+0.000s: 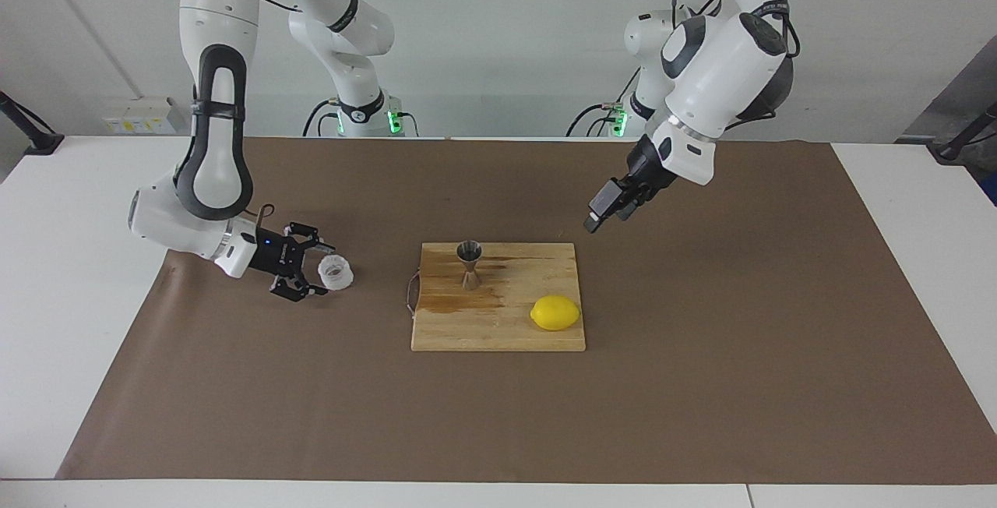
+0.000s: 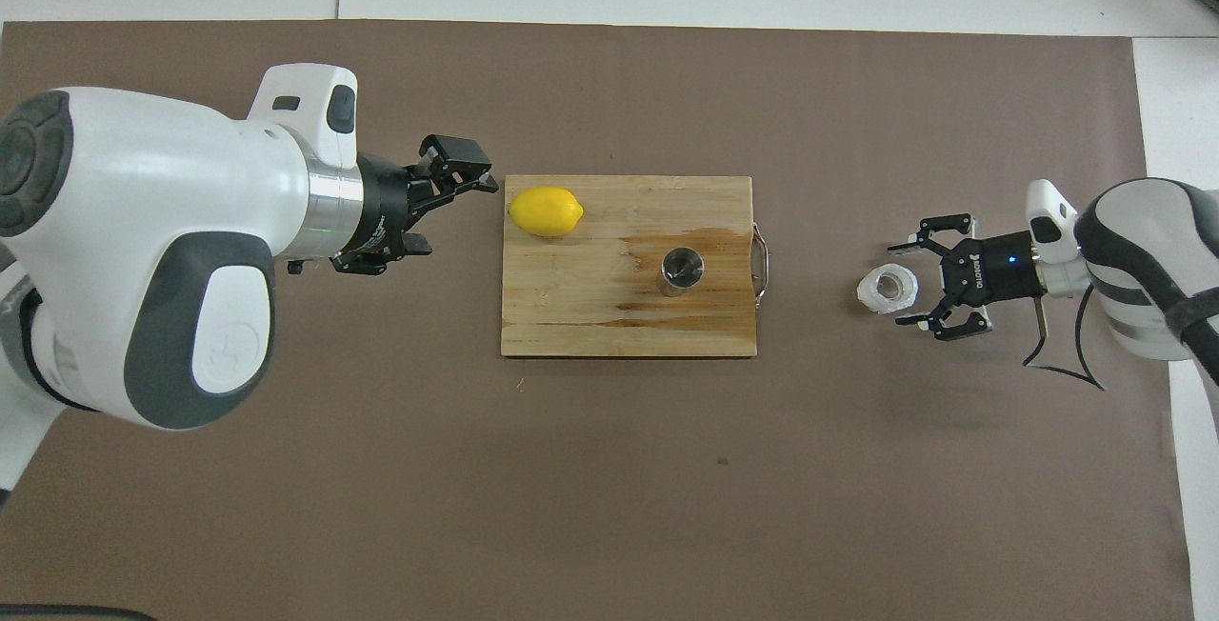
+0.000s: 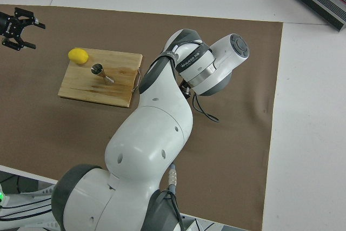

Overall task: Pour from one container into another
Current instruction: 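Withdraw the left gripper while the right gripper reaches the white cup, then close the right gripper around the white cup and lift it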

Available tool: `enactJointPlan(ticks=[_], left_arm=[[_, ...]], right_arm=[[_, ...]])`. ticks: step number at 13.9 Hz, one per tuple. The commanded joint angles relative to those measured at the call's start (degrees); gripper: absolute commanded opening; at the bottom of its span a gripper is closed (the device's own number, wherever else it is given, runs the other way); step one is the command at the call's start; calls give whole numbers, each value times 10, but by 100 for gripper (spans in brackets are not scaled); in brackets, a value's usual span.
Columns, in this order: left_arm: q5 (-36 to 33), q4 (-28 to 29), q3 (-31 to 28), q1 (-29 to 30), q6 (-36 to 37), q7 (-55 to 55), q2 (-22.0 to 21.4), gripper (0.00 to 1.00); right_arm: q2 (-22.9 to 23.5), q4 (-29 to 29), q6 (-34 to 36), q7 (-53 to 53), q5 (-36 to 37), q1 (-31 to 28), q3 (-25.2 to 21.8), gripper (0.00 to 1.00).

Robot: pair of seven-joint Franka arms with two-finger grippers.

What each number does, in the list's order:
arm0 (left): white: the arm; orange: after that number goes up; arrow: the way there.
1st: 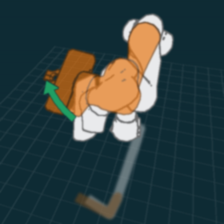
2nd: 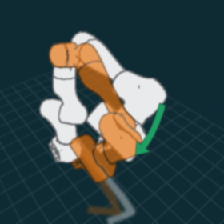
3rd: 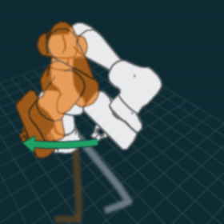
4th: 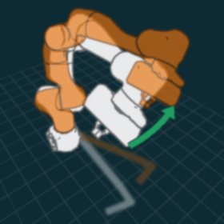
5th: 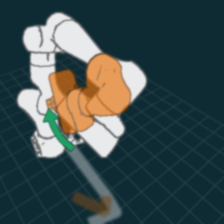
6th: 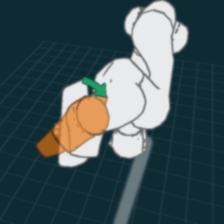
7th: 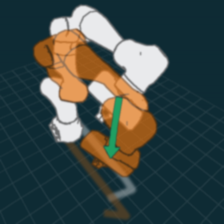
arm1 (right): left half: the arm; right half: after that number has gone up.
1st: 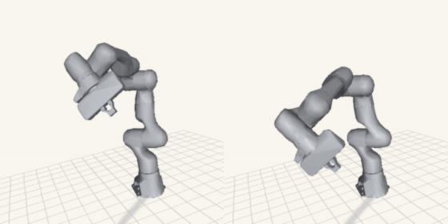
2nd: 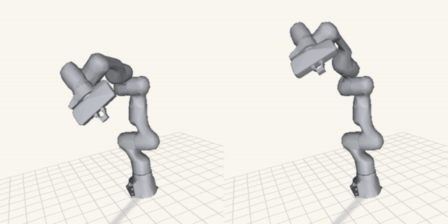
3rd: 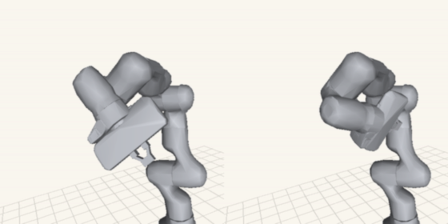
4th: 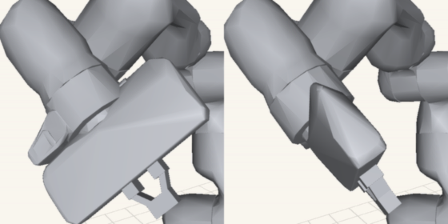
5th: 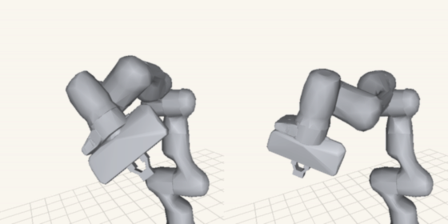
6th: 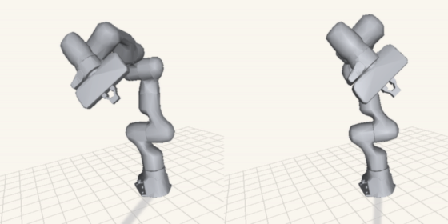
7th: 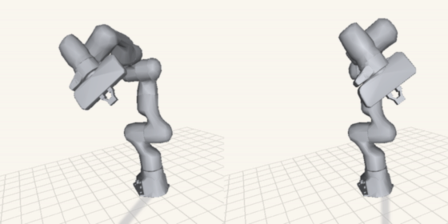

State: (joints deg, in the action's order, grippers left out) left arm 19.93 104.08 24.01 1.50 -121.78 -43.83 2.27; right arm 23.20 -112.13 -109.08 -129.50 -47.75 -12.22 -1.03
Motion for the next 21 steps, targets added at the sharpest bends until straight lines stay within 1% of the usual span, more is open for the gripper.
enactJointPlan(ticks=[1, 3, 5, 7, 9, 10, 11, 12, 13, 14, 15, 18, 20, 21], left_arm=[[-33, 15, -45, -6, 42, 81, -37, 100], [-45, 14, -86, -13, 75, 158, -50, 100], [-68, 14, -149, -44, 100, 231, -61, 100], [-96, 6, -203, -69, 123, 285, -65, 100], [-101, -11, -225, -70, 155, 326, -63, 100], [-117, -26, -232, -70, 174, 351, -61, 100], [-153, -45, -233, -70, 193, 369, -58, 100], [-181, -58, -231, -70, 206, 373, -56, 100], [-189, -61, -232, -70, 215, 373, -57, 100], [-190, -61, -233, -69, 223, 373, -60, 100], [-190, -63, -234, -70, 242, 372, -64, 100], [-190, -120, -234, -70, 306, 373, -59, 100], [-191, -114, -237, -68, 323, 374, -63, 100], [-191, -112, -237, -69, 320, 374, -64, 100]], right_arm=[[4, -6, 0, -31, -25, -3, 4, 100], [1, -24, -18, -48, -29, -3, 5, 100], [0, -34, -40, -58, -38, 4, 5, 100], [-1, -39, -42, -60, -38, 4, 5, 100], [-3, -44, -52, -65, -38, 4, 5, 100], [-3, -48, -61, -67, -38, 4, 5, 94], [-3, -48, -63, -67, -38, 4, 5, 64], [-2, -47, -63, -68, -38, 4, 5, 46], [-2, -46, -63, -68, -38, 5, 5, 33], [-2, -42, -63, -68, -38, 8, 5, 23], [-1, -37, -62, -65, -38, 8, 6, 20], [-10, -31, -59, -18, -38, 8, 23, 20], [-31, -19, -61, 42, -29, 9, 44, 20], [-46, -18, -61, 72, -27, 20, 50, 20]])
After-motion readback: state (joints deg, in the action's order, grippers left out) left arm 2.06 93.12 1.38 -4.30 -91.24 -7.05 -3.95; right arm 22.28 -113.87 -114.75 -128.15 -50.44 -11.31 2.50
